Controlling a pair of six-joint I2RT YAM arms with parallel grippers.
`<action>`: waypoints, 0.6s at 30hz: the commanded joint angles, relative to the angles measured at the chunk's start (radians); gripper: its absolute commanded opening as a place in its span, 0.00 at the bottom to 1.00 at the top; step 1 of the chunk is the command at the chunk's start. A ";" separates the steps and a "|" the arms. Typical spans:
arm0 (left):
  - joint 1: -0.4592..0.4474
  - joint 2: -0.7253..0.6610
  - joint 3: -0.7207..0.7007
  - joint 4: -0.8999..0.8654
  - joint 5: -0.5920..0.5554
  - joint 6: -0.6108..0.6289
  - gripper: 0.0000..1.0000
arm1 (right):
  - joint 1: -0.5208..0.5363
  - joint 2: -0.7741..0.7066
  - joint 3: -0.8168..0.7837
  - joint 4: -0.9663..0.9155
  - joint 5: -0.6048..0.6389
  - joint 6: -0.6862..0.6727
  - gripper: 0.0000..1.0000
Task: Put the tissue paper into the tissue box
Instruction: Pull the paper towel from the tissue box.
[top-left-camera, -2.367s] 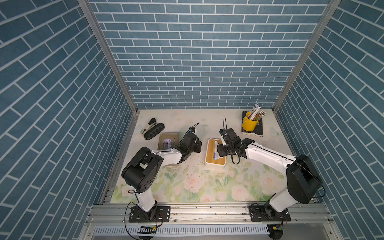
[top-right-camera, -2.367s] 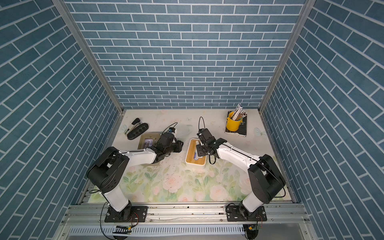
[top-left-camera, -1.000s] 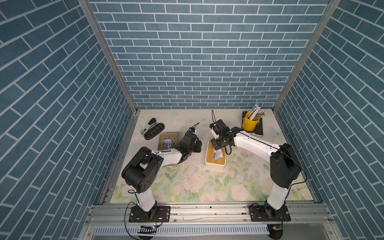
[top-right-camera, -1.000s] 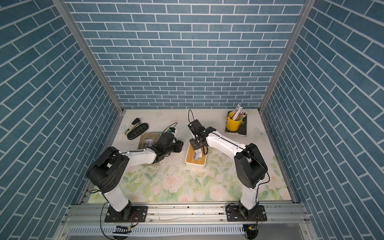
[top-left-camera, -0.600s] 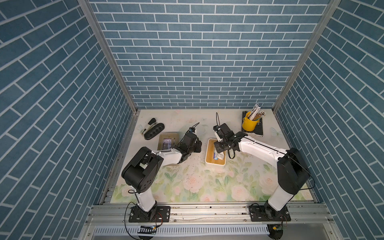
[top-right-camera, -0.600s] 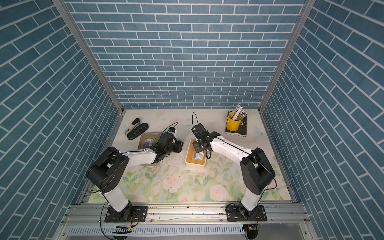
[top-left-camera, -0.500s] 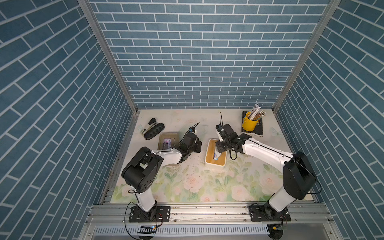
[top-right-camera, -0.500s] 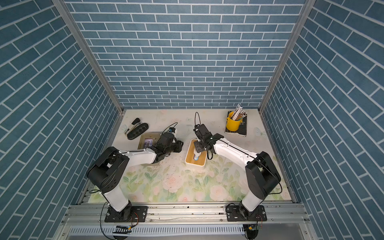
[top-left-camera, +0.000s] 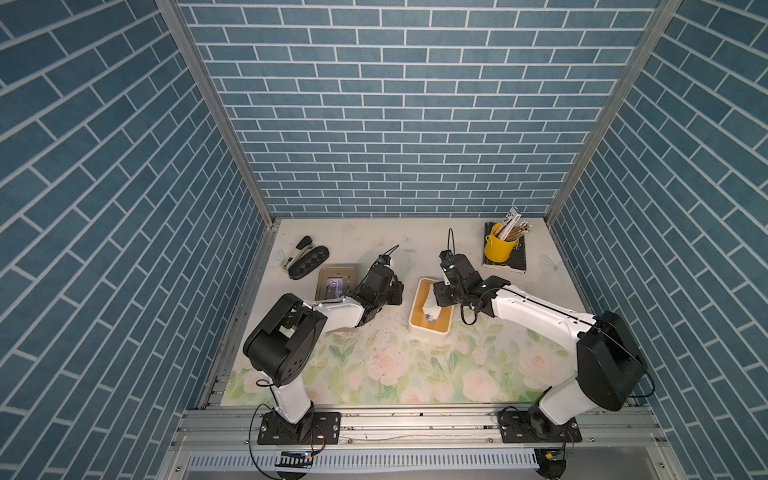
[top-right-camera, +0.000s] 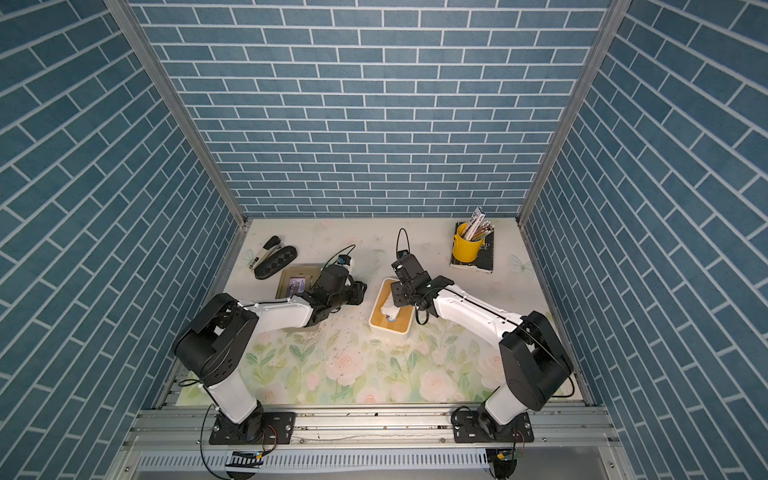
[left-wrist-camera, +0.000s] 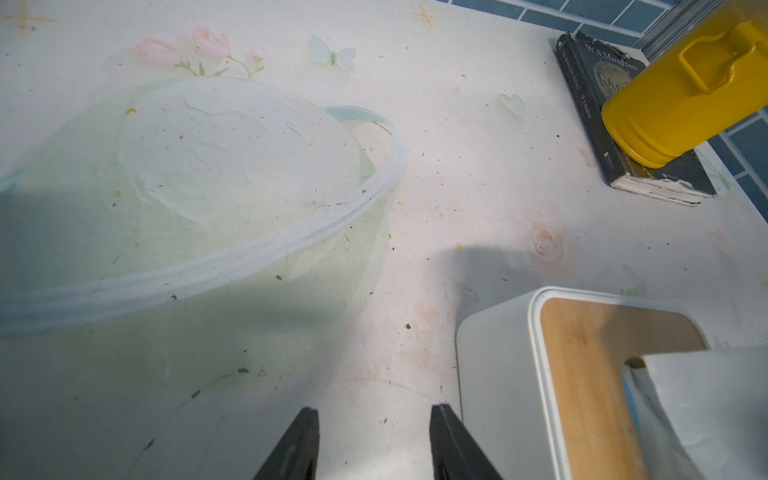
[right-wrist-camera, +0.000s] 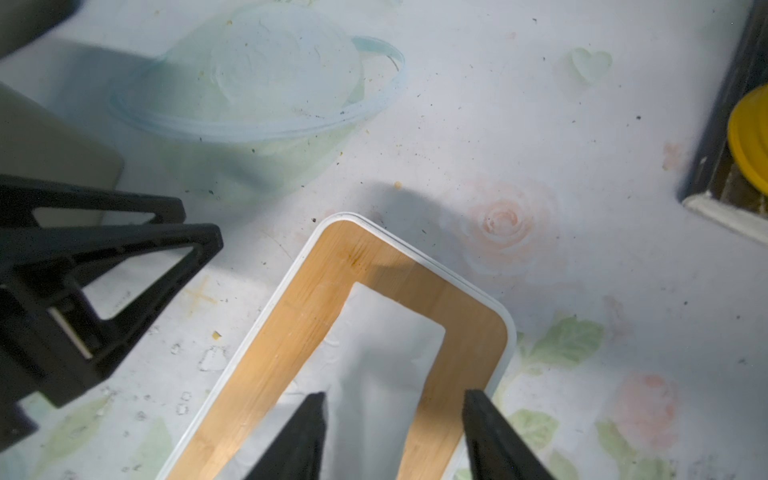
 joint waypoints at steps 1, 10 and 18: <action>0.002 0.024 0.013 -0.002 0.005 0.006 0.48 | 0.004 -0.123 -0.012 0.003 0.023 0.029 0.71; -0.013 0.073 0.055 -0.036 0.038 0.001 0.49 | 0.000 -0.286 -0.148 -0.069 -0.006 0.081 0.73; -0.054 0.118 0.101 -0.054 0.038 -0.001 0.49 | 0.002 -0.384 -0.354 0.018 -0.120 0.157 0.75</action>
